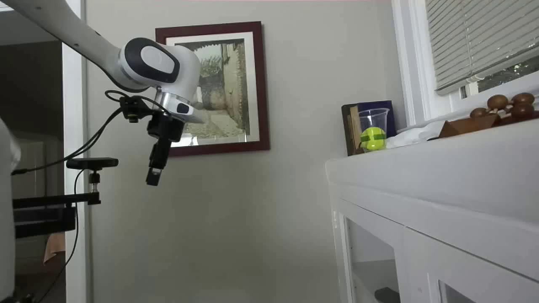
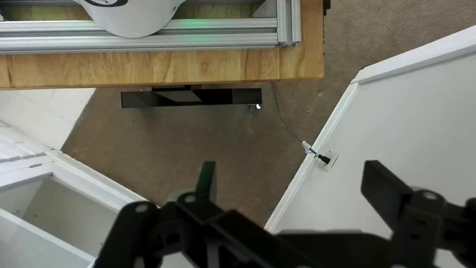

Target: Make the painting straight

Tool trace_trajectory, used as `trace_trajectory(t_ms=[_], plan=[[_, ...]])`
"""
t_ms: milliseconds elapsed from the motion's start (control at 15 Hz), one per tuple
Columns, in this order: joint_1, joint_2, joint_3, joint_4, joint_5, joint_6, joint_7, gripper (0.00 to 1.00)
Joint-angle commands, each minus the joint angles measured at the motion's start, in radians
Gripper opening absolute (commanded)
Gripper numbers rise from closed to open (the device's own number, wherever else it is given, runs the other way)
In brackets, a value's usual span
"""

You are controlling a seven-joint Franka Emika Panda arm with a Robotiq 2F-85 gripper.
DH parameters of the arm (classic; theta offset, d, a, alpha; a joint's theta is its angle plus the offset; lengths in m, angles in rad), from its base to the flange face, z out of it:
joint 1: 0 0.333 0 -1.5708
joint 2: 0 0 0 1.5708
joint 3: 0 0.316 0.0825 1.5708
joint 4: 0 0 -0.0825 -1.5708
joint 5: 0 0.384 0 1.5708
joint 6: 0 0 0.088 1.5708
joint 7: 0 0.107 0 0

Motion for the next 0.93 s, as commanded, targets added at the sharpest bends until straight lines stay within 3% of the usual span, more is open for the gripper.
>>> trace_trajectory(t_ms=[0,533,667,867], plan=[[-0.01,-0.001,0.008,0.002,0.004,-0.005,-0.005,1.0],[-0.01,-0.001,0.008,0.002,0.004,-0.005,-0.005,1.0],[-0.034,0.006,0.01,0.023,-0.039,0.028,-0.008,1.0],[-0.071,-0.005,0.011,0.047,-0.2,0.106,-0.062,1.0]])
